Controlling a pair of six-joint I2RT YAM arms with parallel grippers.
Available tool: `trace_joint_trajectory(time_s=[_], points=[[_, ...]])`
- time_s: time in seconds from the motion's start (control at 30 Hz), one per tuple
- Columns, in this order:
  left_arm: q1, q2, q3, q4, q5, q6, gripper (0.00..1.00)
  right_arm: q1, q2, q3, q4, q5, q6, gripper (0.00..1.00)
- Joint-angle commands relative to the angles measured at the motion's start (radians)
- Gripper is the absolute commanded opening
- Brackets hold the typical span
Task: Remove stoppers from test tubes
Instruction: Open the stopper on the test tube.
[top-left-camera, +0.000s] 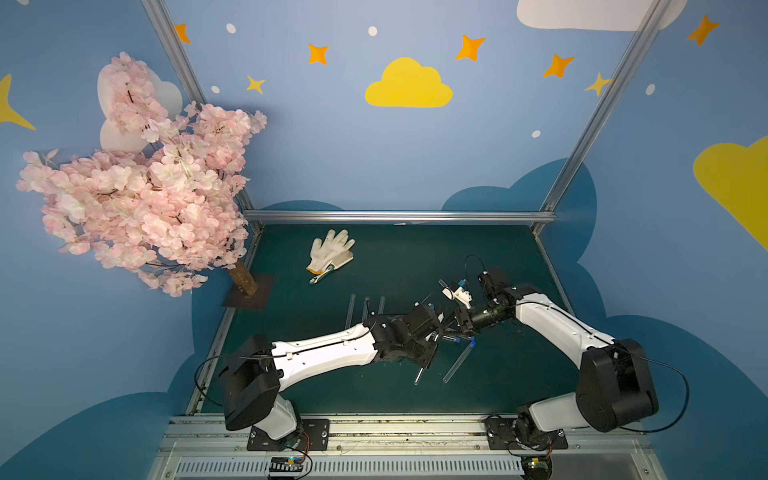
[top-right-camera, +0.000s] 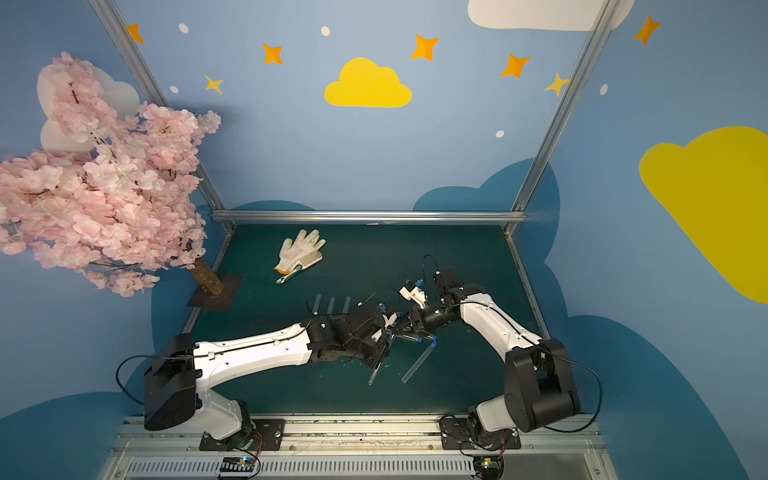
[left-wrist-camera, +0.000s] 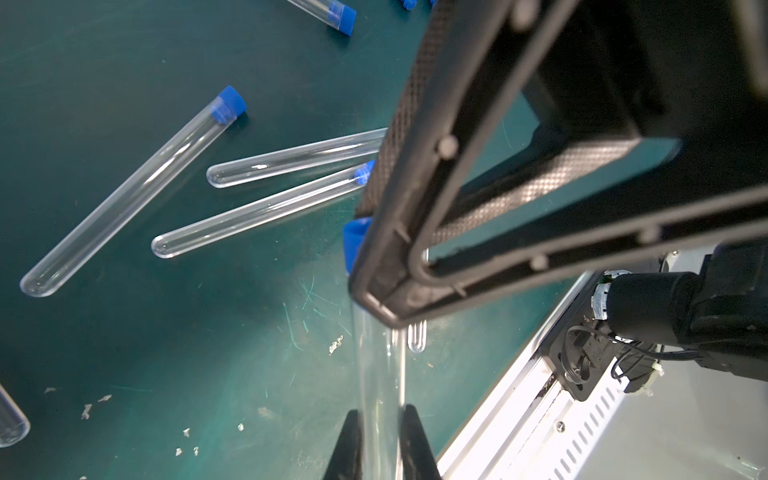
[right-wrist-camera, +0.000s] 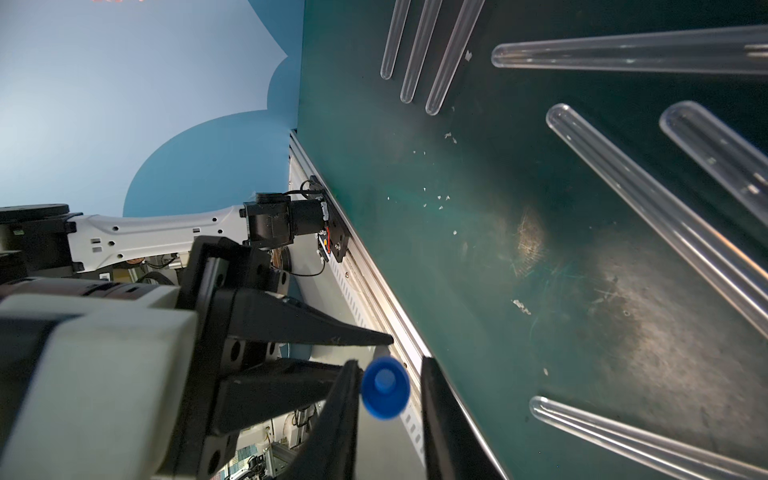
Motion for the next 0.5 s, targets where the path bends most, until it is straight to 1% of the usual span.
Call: trace_joint_trajectory(time_s=[0.0,0.43,0.47], points=[[-0.002,-0.036,-0.014,0.012,0.012,0.009,0.13,0.007,0.007,0.013,0.006,-0.006,0.001,0.21],[-0.002,-0.051,-0.027,0.009,0.007,0.011,0.12,0.014,0.012,0.019,0.015,-0.012,0.010,0.00],[-0.001,-0.051,-0.027,0.007,0.007,0.013,0.12,0.014,0.011,0.021,0.015,-0.014,0.011,0.00]])
